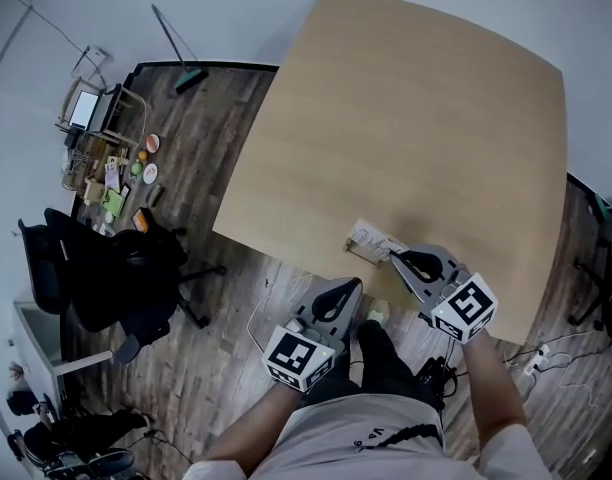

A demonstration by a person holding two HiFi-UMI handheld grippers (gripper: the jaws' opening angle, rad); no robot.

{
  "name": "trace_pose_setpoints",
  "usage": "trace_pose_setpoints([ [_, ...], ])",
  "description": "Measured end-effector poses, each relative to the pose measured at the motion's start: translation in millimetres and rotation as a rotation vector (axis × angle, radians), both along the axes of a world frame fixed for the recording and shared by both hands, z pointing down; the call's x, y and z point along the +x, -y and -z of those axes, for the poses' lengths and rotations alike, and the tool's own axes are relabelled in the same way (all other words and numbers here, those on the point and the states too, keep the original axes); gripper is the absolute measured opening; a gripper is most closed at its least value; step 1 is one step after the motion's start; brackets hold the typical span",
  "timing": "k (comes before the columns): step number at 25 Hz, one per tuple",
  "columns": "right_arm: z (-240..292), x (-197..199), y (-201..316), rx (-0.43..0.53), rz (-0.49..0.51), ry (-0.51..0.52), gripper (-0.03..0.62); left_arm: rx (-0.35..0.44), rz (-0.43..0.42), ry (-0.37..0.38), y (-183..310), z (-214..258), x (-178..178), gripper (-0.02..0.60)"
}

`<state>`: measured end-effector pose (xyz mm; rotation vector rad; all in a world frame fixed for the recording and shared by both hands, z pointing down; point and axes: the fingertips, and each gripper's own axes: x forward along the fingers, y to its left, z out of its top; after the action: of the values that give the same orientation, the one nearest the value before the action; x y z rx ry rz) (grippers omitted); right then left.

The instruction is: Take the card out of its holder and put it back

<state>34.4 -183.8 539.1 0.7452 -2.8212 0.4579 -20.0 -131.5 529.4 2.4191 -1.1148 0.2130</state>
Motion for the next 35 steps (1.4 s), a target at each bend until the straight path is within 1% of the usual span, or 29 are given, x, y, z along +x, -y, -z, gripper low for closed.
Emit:
trace_pose_setpoints([
  [6,56.4,-5.7,-1.5,0.029,-0.001,0.037,0.025,0.015,-0.023,-0.013,2.0,34.6,0.6,0.012],
  [11,107.5,-11.4,-2.8,0.067,-0.001,0.073,0.025,0.052,-0.034,-0.038,0.9,72.7,-8.0,0.012],
  [17,161.4,-13.1,-8.1,0.098,0.057,0.084,0.025,0.121,-0.05,-0.07,2.1,131.5,-12.2,0.012],
  [21,195.1,-14.7,-8.2,0.112,0.07,0.105,0.025,0.202,-0.075,-0.088,0.7,175.6,-12.7,0.012],
  [23,209.2,-14.8,-7.5,0.124,0.075,0.111,0.025,0.23,-0.08,-0.094,1.6,192.3,-12.2,0.012],
  [28,229.7,-19.9,-5.8,0.145,0.084,0.109,0.025,0.271,-0.082,-0.084,6.1,214.7,-12.8,0.012],
  [33,226.7,-29.3,-9.9,0.135,0.095,0.113,0.025,0.277,-0.081,-0.079,7.3,216.5,-15.9,0.012],
  [35,225.8,-31.4,-10.6,0.131,0.094,0.112,0.025,0.291,-0.092,-0.063,5.5,217.0,-15.2,0.012],
])
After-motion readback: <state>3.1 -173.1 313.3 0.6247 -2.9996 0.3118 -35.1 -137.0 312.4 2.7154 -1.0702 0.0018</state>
